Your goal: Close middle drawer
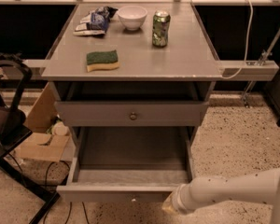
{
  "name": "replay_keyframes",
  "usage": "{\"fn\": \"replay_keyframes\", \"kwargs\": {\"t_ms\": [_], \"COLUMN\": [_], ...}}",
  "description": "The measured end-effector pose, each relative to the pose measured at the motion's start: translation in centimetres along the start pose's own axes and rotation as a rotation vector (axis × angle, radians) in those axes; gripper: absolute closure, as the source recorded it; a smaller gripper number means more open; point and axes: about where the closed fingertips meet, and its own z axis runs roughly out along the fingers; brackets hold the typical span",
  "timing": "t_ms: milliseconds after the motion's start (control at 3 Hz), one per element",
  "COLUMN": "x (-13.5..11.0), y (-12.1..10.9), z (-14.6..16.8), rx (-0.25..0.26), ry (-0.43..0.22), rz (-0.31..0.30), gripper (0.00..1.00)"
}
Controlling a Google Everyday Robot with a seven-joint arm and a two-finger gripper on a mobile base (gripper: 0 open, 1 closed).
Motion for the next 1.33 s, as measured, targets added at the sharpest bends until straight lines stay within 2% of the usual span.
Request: {"fn": "replay_keyframes", "kwargs": {"t_ms": [333, 667, 1000, 1333], "x": [-0.5, -3.1, -6.9, -7.3], "y": [-0.4, -2.9, -6.3, -6.5], "z": [-0.2, -1.1, -2.2, -2.3], "rx": [0.014, 0.057, 0.11, 0.115], "ry": [-0.009, -0.047, -0.103, -0.11], "rz": [-0.002, -0.011, -0.019, -0.019], "gripper": [1.0, 1.0, 1.0, 1.0]}}
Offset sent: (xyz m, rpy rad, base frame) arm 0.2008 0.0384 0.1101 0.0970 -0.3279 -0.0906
